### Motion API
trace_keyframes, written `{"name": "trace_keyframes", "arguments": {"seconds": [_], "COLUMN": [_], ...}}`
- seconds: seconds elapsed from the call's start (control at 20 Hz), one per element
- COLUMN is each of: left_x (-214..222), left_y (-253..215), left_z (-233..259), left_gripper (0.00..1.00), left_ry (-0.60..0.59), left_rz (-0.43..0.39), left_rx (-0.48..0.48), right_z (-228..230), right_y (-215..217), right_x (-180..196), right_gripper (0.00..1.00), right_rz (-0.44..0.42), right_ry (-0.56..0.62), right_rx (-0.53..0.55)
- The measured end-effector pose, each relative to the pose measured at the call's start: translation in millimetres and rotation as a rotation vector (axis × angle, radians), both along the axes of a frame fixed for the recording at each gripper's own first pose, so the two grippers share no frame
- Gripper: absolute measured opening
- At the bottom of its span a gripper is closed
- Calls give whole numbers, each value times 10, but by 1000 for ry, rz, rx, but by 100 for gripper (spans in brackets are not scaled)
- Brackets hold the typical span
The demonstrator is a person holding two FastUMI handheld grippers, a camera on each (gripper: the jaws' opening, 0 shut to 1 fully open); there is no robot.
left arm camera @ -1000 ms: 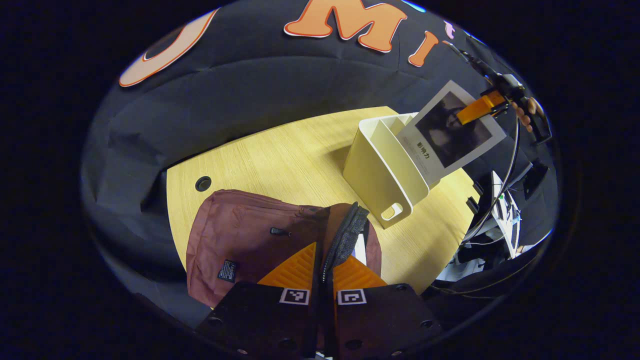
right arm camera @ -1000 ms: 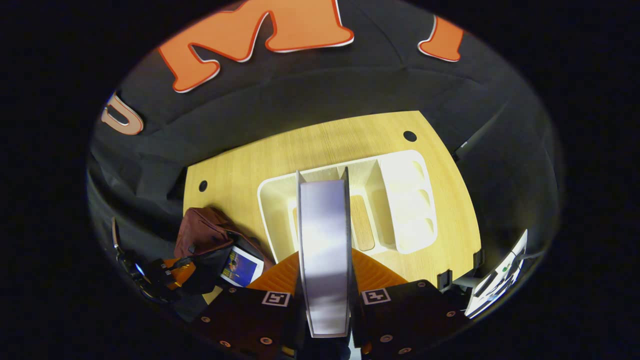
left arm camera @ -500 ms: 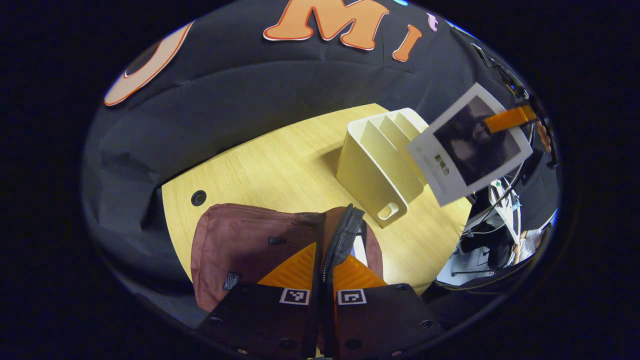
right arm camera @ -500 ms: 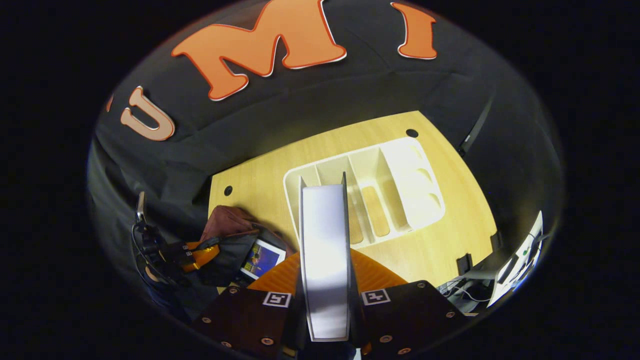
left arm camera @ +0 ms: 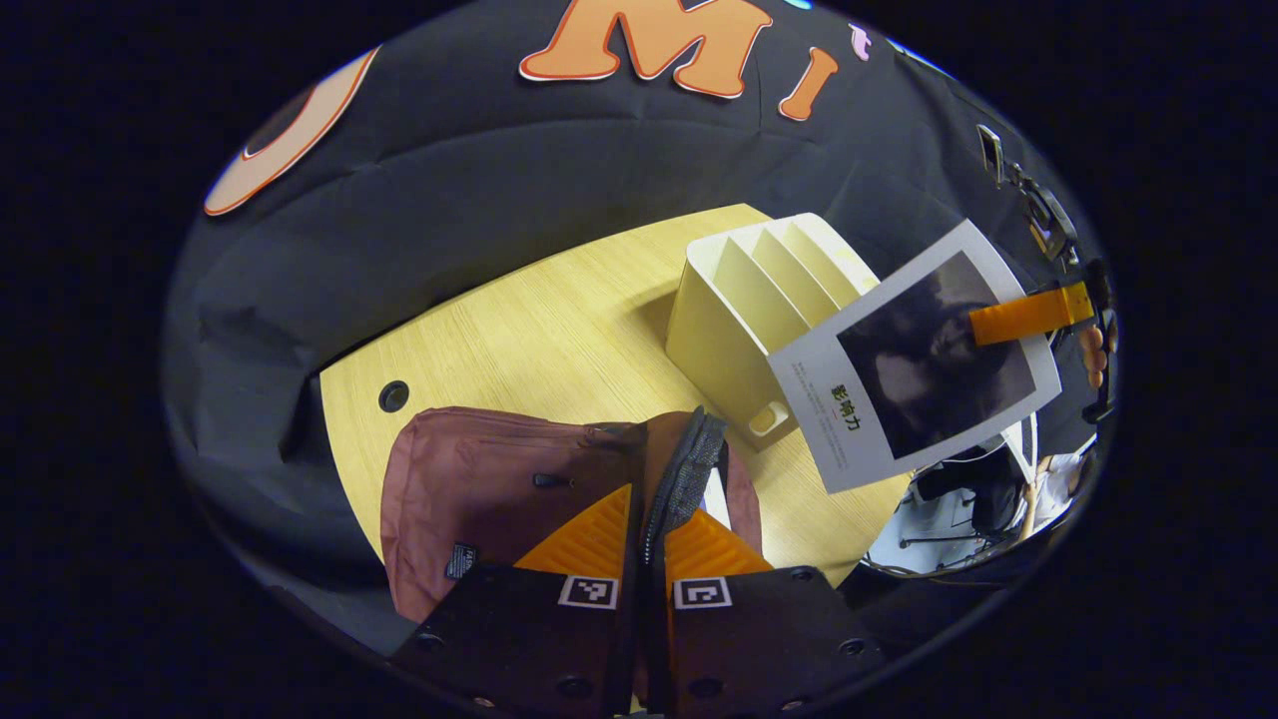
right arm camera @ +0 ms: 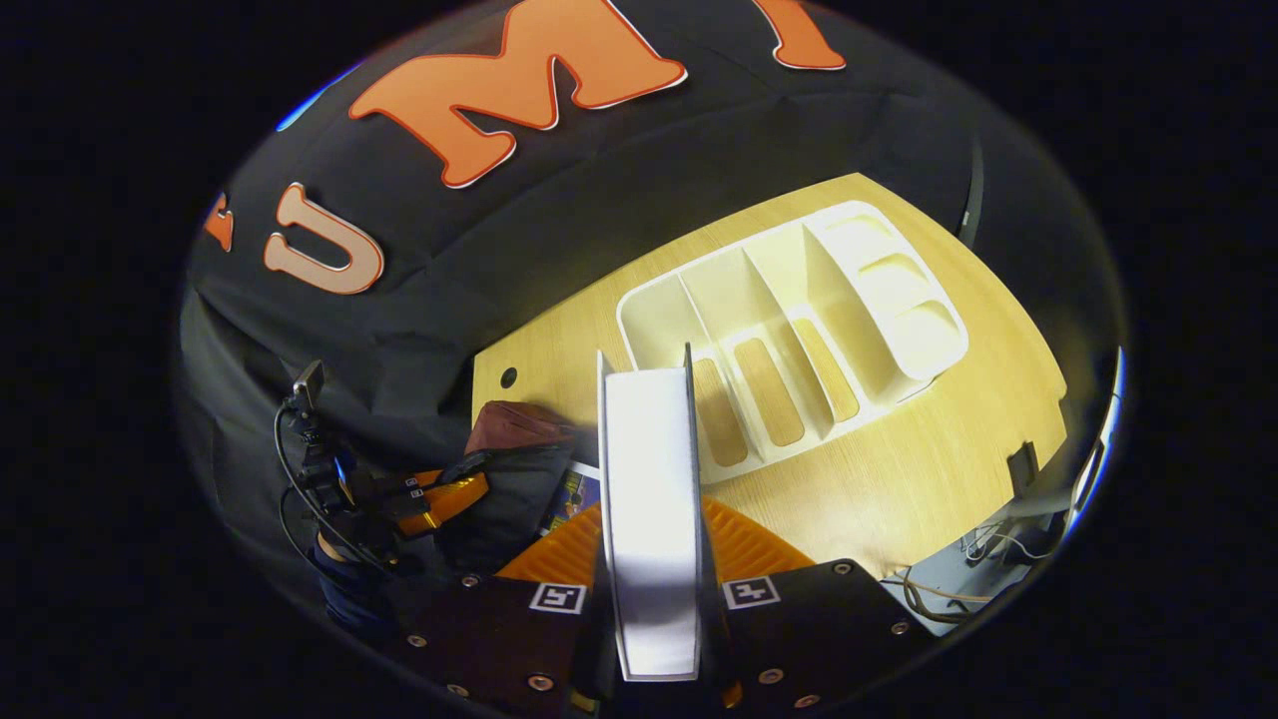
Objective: Open the schoolbag, grab two books from the bookshelf and put them into the schoolbag.
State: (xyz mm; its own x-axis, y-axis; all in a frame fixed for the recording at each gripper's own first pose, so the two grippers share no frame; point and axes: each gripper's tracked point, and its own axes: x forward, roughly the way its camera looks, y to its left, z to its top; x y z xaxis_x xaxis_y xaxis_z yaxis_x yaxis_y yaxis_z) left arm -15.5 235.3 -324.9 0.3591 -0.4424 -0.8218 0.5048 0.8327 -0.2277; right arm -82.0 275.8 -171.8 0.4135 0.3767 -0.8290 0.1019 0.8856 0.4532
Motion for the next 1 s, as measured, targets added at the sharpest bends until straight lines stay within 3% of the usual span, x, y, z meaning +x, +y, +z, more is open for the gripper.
{"name": "trace_keyframes", "arguments": {"seconds": [0.15, 0.25, 0.5, 1.0], "left_x": [1, 16, -4, -23], "left_y": [14, -5, -56, -192], "left_z": [38, 61, 134, 409], "left_gripper": [6, 6, 6, 6], "left_ry": [-4, -7, -8, -35], "left_rz": [-1, -2, -5, -16], "left_rx": [5, 3, 0, -27], "right_z": [115, 8, -246, -1056], "right_y": [132, 233, 742, 1466], "right_x": [-111, -205, -320, -126], "right_gripper": [35, 35, 35, 34], "right_rz": [-25, -26, -38, -77], "right_ry": [-10, -2, 32, 58], "right_rx": [107, 127, 306, 430]}}
